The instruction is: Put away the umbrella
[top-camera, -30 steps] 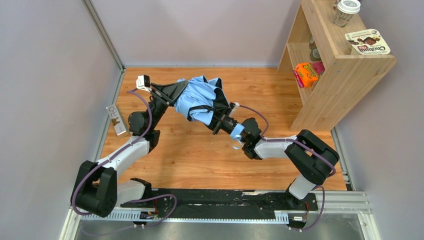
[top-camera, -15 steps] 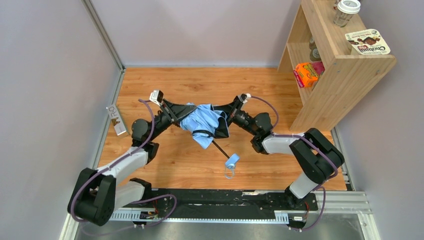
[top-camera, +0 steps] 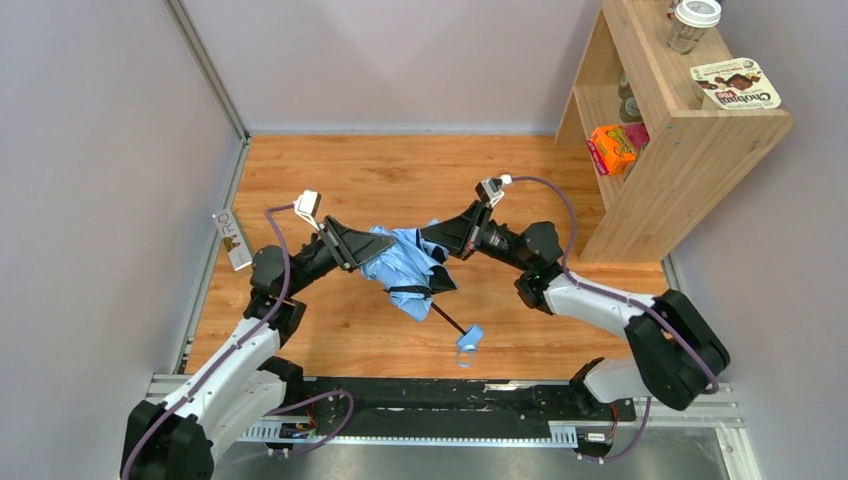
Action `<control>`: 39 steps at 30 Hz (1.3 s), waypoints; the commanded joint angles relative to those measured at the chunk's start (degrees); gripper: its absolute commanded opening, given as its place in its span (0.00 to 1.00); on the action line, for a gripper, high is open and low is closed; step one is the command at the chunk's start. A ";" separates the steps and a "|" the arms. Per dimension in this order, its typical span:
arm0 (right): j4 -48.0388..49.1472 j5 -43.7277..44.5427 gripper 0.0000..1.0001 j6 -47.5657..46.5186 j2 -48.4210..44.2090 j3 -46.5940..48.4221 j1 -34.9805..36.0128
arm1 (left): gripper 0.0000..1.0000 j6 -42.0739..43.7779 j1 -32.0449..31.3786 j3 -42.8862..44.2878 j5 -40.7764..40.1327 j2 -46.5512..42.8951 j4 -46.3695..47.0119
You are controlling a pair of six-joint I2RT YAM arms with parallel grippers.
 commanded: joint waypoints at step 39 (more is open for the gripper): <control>-66.47 45.52 0.00 -83.37 -3.27 42.76 38.74 | 0.00 20.53 -7.97 17.55 -24.22 -1.36 -51.85</control>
